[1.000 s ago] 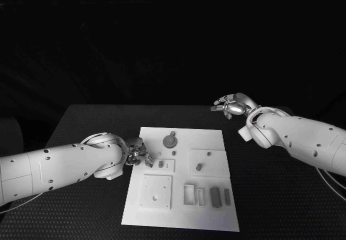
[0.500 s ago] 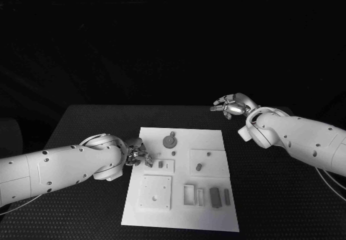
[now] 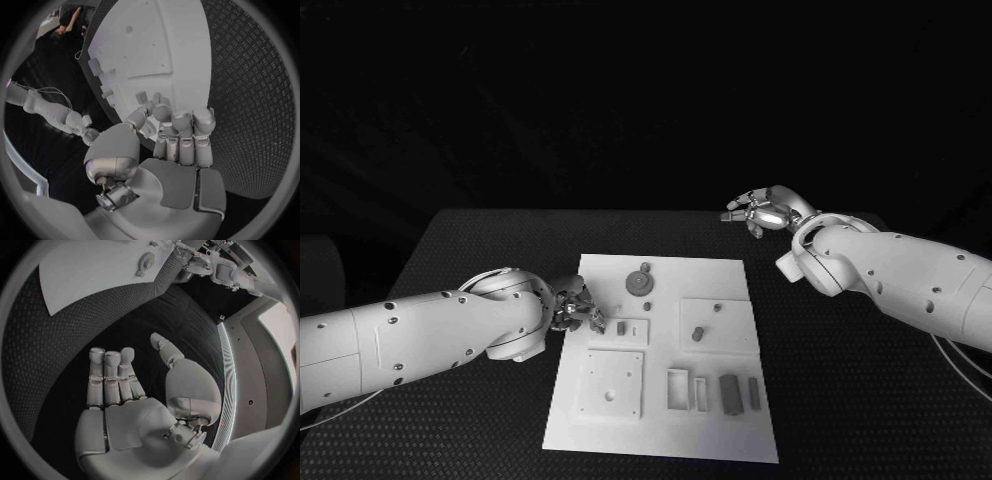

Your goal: Assemble the parts on the task board

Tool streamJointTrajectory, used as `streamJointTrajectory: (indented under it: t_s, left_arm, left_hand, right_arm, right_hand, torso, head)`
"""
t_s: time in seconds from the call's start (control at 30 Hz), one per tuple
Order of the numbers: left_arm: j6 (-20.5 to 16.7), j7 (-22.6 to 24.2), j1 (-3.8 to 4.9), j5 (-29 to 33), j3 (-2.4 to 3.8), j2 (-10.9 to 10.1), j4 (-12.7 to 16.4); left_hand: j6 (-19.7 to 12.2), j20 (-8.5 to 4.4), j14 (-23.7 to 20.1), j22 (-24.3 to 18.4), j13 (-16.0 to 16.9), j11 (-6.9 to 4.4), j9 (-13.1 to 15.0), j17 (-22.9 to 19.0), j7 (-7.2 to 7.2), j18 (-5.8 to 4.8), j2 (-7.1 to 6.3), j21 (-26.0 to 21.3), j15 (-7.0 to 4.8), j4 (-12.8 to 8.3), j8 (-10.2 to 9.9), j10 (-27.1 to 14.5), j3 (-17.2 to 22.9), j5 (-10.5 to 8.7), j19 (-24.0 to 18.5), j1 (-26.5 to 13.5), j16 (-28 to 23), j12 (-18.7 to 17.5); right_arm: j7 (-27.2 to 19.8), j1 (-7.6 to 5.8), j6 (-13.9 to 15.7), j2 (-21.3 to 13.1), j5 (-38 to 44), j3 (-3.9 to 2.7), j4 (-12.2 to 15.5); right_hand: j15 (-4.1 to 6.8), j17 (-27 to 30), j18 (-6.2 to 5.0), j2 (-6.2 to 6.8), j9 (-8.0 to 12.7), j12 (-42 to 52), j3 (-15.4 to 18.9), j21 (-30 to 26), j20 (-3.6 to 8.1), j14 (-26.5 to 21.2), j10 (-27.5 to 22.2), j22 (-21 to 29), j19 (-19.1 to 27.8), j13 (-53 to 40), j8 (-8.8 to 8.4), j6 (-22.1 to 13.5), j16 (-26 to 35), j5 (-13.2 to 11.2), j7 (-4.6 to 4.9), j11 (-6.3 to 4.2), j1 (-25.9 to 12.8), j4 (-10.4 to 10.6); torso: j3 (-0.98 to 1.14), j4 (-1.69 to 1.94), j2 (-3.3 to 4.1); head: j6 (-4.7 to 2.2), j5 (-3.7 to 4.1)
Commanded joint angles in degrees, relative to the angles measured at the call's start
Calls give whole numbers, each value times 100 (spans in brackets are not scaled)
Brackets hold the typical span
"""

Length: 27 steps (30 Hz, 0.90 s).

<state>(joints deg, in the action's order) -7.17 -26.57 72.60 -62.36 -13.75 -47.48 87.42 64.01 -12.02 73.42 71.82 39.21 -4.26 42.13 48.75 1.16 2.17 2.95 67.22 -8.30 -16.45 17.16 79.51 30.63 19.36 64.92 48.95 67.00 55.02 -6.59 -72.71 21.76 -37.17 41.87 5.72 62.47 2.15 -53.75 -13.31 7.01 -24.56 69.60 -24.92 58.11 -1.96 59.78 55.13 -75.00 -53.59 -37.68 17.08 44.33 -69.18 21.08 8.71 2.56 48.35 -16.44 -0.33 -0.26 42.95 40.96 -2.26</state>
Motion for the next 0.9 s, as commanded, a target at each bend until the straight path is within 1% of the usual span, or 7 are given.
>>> streamJointTrajectory:
  t_s: [0.03, 0.27, 0.4, 0.6, 0.9]
  left_arm:
    - [-85, 40, -6, -54, 1, 3, 8]
    - [-114, 58, -6, -77, 1, 2, 6]
    - [-87, 64, -9, -137, 1, 4, 11]
    - [-124, 68, -10, -198, 1, 5, 4]
    - [12, 57, -11, -225, 1, 21, 12]
  left_hand:
    - [37, -88, 71, 7, -7, -97, 680, 7, -1, 590, 196, 29, -27, -24, 90, 137, 48, 37, 12, 258, 35, 31]
    - [37, -88, 72, 8, -11, -97, 682, 7, -1, 590, 197, 31, -27, -23, 89, 137, 49, 39, 12, 259, 36, 32]
    - [37, -88, 72, 9, -13, -98, 684, 7, -2, 590, 197, 32, -27, -24, 89, 137, 50, 40, 13, 261, 36, 32]
    - [37, -88, 74, 10, -17, -99, 686, 7, -3, 590, 195, 34, -27, -25, 89, 137, 52, 42, 13, 266, 37, 33]
    - [37, -88, 75, 10, -19, -100, 688, 7, -4, 590, 193, 35, -27, -26, 89, 137, 53, 43, 13, 269, 38, 35]
  right_arm:
    - [-57, 3, -66, 2, -1, -2, 0]
    - [-56, 3, -67, 4, -2, -2, -1]
    - [-58, 3, -71, 3, -3, -2, 3]
    - [-60, 3, -67, 6, -3, -2, 0]
    - [-58, 4, -75, 0, -5, -2, 5]
  right_hand:
    - [-1, 6, -169, -15, 6, 40, 20, -35, -13, -38, -909, -81, 8, 7, 20, 192, -25, 28, 159, 143, -52, -4]
    - [-1, 7, -169, -16, 8, 41, 20, -35, -13, -38, -909, -81, 8, 9, 21, 192, -27, 29, 159, 143, -53, -4]
    - [-1, 9, -169, -17, 9, 43, 20, -34, -13, -38, -910, -82, 8, 11, 22, 192, -28, 29, 159, 143, -54, -3]
    - [-1, 10, -169, -17, 10, 44, 21, -35, -13, -39, -910, -82, 8, 13, 23, 192, -28, 29, 159, 143, -55, -4]
    - [-1, 11, -169, -18, 11, 45, 21, -35, -13, -39, -910, -82, 8, 15, 25, 192, -29, 30, 159, 143, -56, -4]
  torso:
    - [2, -2, 1]
    - [4, -4, -1]
    - [1, -3, 1]
    - [5, -4, 1]
    - [4, -2, 1]
  head:
    - [-5, 2]
    - [-2, 0]
    - [-7, 7]
    - [-11, 6]
    - [3, 14]
